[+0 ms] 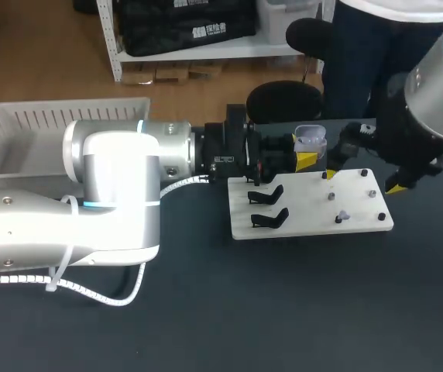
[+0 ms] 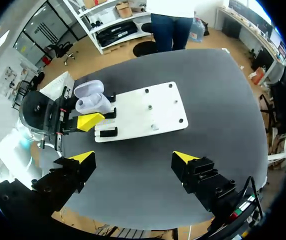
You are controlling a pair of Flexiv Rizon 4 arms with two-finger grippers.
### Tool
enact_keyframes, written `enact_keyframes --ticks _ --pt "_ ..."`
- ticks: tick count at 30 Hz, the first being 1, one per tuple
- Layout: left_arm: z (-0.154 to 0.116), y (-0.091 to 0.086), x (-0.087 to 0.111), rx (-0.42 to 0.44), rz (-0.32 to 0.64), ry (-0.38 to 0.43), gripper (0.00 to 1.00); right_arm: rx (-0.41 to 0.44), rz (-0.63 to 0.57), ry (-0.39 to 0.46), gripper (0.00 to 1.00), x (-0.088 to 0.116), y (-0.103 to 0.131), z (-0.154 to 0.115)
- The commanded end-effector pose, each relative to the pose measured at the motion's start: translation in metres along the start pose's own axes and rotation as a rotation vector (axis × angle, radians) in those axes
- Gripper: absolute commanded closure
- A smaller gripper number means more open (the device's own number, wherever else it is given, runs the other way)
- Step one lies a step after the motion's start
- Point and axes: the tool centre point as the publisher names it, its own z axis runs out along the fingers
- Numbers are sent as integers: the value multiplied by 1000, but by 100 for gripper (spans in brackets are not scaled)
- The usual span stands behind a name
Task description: Pick up each earbud case from the left stands, insert the matching earbuds, close the lid, and place the case in the box.
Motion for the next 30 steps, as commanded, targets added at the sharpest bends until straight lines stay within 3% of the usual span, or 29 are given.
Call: enact_keyframes --ticks 1,11,19,20,22,30 --pt "0 -1 1 -6 4 -6 100 -34 5 -38 0 12 -15 27" --pt "0 -1 1 -6 4 -6 100 27 46 41 0 14 -37 89" --pt "0 -1 1 -6 4 -6 100 19 74 50 0 3 -38 119" --pt "0 -1 1 -6 4 -6 100 19 74 49 5 3 -38 121" --pt "0 -1 1 -6 4 -6 100 19 73 50 25 2 -37 125" --pt "0 -1 1 -6 4 -6 100 15 72 55 38 0 -37 139"
